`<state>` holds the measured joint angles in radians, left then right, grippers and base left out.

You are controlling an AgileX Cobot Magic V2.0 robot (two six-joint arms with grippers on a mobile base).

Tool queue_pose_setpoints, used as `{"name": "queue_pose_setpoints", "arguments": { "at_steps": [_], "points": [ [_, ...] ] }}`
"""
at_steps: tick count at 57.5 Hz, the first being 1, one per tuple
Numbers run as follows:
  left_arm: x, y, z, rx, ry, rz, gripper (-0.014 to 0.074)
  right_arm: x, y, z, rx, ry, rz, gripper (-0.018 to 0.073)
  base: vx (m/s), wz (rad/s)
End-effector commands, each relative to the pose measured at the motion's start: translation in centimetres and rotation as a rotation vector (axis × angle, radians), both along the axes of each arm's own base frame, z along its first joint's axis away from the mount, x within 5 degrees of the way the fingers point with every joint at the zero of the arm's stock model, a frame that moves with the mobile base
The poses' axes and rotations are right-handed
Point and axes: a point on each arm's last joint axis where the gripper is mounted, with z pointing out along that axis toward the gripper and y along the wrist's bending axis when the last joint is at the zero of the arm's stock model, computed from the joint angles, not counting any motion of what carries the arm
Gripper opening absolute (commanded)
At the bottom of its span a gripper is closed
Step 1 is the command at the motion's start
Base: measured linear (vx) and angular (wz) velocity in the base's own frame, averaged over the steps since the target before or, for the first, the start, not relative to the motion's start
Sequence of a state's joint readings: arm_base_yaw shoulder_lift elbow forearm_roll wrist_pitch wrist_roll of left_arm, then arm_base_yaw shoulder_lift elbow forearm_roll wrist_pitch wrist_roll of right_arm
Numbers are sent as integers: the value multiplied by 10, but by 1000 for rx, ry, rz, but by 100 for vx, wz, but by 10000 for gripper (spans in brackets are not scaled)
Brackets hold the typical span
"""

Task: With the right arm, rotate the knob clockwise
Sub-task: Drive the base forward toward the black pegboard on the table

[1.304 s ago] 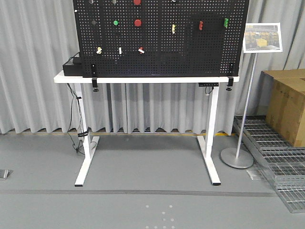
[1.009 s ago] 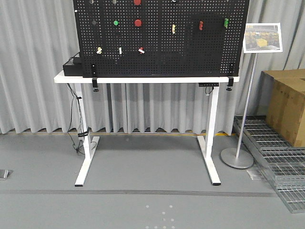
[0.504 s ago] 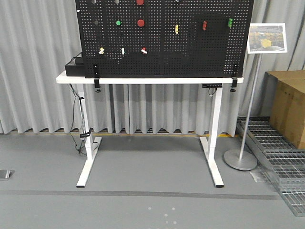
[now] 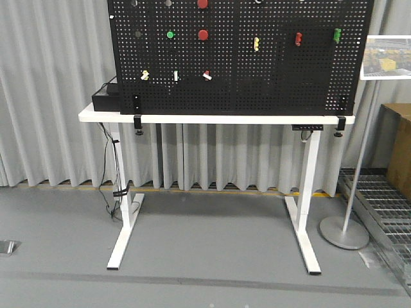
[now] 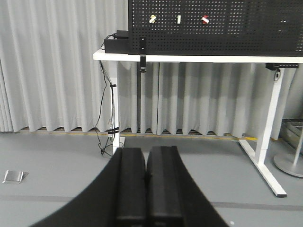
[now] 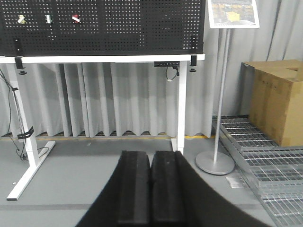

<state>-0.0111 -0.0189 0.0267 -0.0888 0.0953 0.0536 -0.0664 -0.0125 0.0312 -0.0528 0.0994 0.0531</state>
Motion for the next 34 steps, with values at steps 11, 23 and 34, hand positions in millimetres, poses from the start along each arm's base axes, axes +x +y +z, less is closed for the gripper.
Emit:
{"name": "queue_pose_setpoints", "arguments": {
  "at_steps": [11,23,34],
  "points": [
    [0,1,4,-7,-84,6,-6,-1,0,6,-16,-88,-1,-9,39,-3],
    [0,1,4,-7,-84,6,-6,-1,0,6,-16,-88,-1,-9,43,-6],
    [0,1,4,-7,-84,6,-6,-1,0,6,-16,-88,-1,-9,43,-6]
  ]
}}
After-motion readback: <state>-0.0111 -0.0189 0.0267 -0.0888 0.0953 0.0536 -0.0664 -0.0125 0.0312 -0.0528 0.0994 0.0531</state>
